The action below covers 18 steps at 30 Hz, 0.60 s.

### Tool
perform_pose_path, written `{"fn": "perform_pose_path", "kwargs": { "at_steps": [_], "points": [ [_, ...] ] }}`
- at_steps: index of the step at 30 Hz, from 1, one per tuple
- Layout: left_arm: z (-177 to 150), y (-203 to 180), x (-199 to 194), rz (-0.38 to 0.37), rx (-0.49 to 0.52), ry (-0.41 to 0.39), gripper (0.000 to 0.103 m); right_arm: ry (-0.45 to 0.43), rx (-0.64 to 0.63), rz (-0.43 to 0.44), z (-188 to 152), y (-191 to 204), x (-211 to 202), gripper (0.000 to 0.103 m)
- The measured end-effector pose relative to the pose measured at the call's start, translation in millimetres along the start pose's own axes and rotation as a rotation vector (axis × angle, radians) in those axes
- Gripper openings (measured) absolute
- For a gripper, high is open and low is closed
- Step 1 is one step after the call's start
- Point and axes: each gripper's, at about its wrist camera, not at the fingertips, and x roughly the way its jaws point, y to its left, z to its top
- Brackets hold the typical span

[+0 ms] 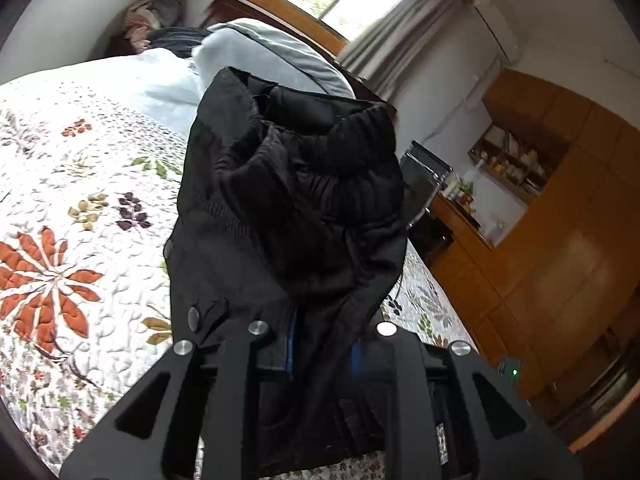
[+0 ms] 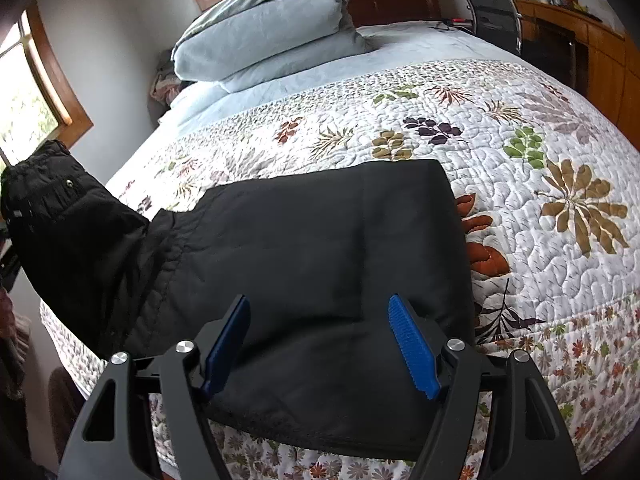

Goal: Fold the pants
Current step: 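Lift the waistband end with the left gripper and fold it over the pants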

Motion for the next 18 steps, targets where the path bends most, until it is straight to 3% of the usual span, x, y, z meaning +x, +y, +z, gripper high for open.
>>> {"fn": "perform_pose_path", "kwargs": {
  "at_steps": [18],
  "points": [
    [-29.3,-36.7,48.6,-0.048,0.136,0.131,0.018,-0.050,0.001,0.051,18.6,4.3,-18.8,0.073]
  ]
}}
